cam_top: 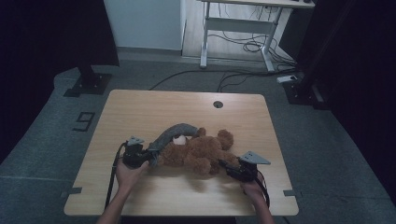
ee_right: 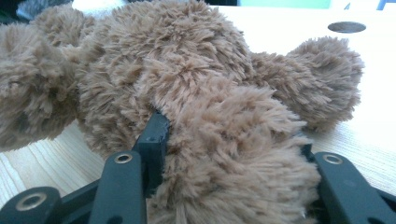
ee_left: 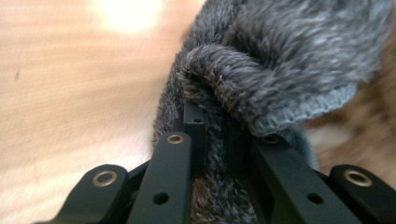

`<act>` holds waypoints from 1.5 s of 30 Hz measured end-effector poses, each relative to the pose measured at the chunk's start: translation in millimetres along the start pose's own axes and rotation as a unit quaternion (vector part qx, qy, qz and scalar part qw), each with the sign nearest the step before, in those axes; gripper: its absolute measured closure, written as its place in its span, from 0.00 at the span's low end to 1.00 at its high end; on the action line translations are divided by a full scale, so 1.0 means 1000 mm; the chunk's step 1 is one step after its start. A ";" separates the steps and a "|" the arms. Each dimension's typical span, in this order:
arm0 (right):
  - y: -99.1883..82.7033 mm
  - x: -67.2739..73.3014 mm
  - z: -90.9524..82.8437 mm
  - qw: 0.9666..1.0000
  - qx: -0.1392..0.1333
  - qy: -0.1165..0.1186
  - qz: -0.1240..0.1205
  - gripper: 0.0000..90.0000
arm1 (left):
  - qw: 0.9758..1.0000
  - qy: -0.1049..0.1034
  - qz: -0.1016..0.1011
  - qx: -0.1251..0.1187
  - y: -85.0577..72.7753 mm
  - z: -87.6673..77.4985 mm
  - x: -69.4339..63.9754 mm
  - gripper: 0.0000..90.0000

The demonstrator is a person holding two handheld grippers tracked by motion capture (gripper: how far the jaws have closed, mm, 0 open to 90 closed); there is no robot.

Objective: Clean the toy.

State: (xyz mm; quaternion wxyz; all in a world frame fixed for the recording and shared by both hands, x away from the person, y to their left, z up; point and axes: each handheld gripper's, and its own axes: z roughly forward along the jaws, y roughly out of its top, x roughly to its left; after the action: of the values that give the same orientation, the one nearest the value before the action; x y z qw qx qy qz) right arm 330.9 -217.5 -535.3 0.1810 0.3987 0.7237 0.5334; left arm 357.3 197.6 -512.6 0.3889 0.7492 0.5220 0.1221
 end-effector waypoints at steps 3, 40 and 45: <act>0.000 -0.001 0.000 1.000 0.000 -0.001 0.002 0.55 | 1.000 0.004 -0.002 0.019 -0.011 0.003 0.005 0.91; -0.001 -0.003 0.001 1.000 -0.005 -0.007 0.013 0.54 | 0.987 -0.015 0.009 -0.158 -0.043 -0.173 0.017 0.89; -0.001 -0.003 0.001 1.000 -0.005 -0.008 0.014 0.53 | 0.995 -0.009 0.006 -0.101 -0.049 -0.137 0.018 0.88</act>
State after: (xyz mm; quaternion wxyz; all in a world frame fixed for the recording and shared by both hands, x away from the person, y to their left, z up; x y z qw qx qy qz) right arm 333.2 -219.7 -537.2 0.1808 0.4122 0.7140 0.5363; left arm 250.9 283.3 -460.0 0.4669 0.7102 0.4987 0.1699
